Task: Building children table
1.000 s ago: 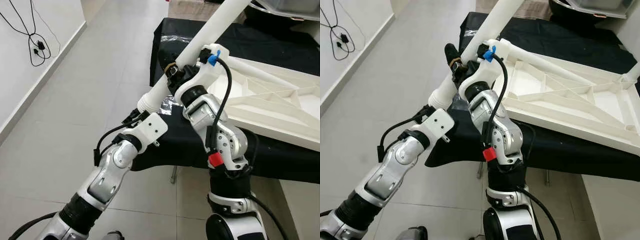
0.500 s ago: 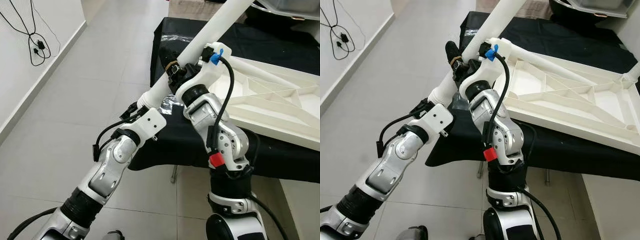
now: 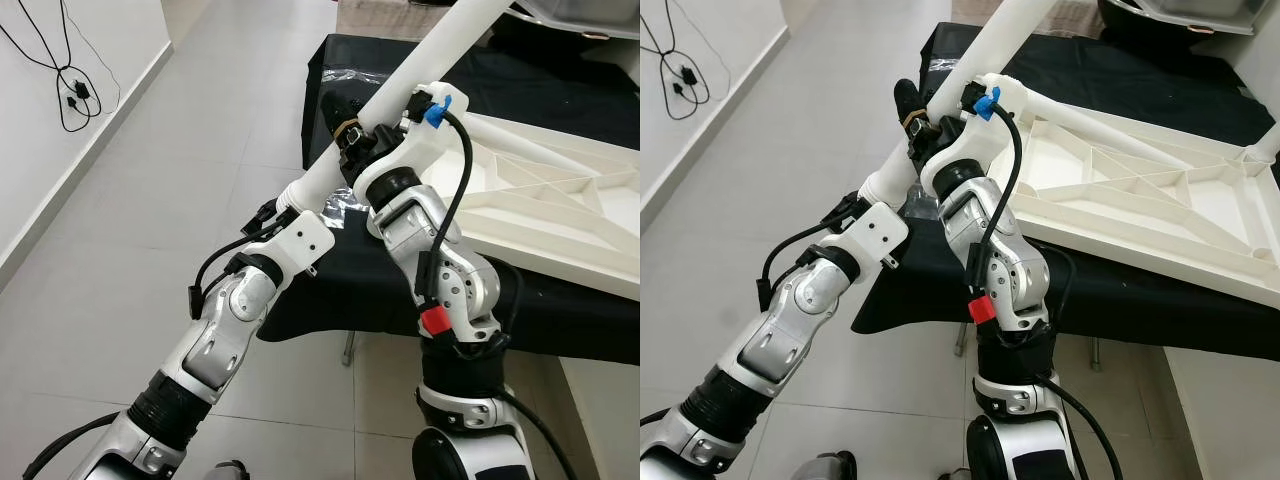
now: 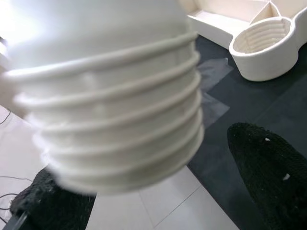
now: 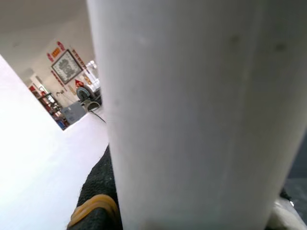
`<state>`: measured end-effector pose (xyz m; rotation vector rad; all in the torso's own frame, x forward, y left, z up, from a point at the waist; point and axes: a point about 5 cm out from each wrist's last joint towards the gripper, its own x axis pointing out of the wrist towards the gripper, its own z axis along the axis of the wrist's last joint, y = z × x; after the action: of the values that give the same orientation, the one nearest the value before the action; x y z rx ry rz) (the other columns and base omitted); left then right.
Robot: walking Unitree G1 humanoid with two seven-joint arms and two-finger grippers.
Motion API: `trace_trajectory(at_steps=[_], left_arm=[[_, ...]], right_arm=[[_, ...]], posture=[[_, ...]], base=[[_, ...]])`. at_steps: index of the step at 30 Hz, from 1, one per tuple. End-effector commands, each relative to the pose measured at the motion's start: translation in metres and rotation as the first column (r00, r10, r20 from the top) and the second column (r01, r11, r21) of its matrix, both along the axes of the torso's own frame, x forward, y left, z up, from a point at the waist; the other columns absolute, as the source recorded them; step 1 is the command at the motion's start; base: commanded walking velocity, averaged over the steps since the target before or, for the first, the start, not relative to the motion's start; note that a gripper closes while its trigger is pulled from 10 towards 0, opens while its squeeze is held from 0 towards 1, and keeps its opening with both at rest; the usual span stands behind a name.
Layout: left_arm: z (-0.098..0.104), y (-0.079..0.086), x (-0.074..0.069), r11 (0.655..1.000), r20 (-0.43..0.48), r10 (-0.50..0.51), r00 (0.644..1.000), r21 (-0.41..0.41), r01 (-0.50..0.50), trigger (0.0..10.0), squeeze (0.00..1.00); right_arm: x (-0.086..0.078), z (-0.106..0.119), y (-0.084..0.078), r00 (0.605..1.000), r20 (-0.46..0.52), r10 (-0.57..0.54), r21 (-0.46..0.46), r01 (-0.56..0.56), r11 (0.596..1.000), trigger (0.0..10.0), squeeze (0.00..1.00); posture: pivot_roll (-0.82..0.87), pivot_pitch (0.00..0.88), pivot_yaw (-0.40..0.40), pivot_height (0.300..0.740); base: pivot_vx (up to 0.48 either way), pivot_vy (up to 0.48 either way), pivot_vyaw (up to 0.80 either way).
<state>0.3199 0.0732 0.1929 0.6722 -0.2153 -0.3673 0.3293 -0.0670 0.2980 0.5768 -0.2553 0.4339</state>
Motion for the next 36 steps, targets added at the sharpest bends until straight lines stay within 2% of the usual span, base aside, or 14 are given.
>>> trace_trajectory(at_steps=[1, 7, 13, 16, 21, 32, 36], left_arm=[[0.002, -0.001, -0.004, 1.000, 0.031, -0.006, 1.000, 0.006, 0.005, 10.0, 0.00], [0.010, 0.001, -0.001, 1.000, 0.058, 0.008, 0.998, -0.007, -0.007, 10.0, 0.00], [0.017, -0.005, 0.002, 1.000, 0.089, -0.001, 0.996, -0.013, 0.002, 10.0, 0.00], [0.016, -0.005, 0.003, 1.000, 0.082, -0.002, 0.997, -0.016, 0.004, 10.0, 0.00], [0.012, -0.005, 0.006, 1.000, 0.069, 0.001, 0.998, -0.017, 0.001, 10.0, 0.00], [0.012, -0.006, 0.011, 0.999, 0.055, 0.019, 0.998, -0.035, -0.017, 10.0, 0.00], [0.012, -0.013, 0.013, 0.997, 0.020, 0.003, 1.000, -0.076, -0.002, 10.0, 0.00]], right_arm=[[0.001, -0.014, 0.001, 0.998, -0.059, 0.004, 0.027, -0.003, 1.000, 10.0, 0.00], [0.002, -0.019, 0.001, 0.997, -0.072, 0.000, 0.012, 0.001, 1.000, 10.0, 0.00], [0.005, -0.020, -0.001, 0.997, -0.080, -0.011, 0.014, 0.012, 1.000, 10.0, 0.00], [0.004, -0.020, 0.002, 0.997, -0.082, 0.000, 0.015, 0.001, 1.000, 10.0, 0.00], [-0.001, -0.025, 0.009, 0.991, -0.127, 0.042, 0.073, -0.033, 0.997, 10.0, 0.00], [-0.005, -0.026, 0.012, 0.991, -0.121, 0.053, 0.061, -0.046, 0.997, 10.0, 0.00], [-0.005, -0.024, 0.010, 0.993, -0.113, 0.038, 0.080, -0.029, 0.996, 10.0, 0.00]], posture=[[0.10, 0.150, -0.096, 0.740], [0.11, 0.156, -0.098, 0.740], [0.10, 0.158, -0.094, 0.740], [0.10, 0.157, -0.093, 0.740], [0.09, 0.160, -0.090, 0.740], [0.09, 0.161, -0.087, 0.740], [0.09, 0.158, -0.088, 0.740]], base=[[0.000, 0.000, 0.00], [0.000, 0.000, 0.00], [0.000, 0.000, 0.00], [0.000, 0.000, 0.00], [0.000, 0.000, 0.00], [0.000, 0.000, 0.00], [0.000, 0.000, 0.00]])
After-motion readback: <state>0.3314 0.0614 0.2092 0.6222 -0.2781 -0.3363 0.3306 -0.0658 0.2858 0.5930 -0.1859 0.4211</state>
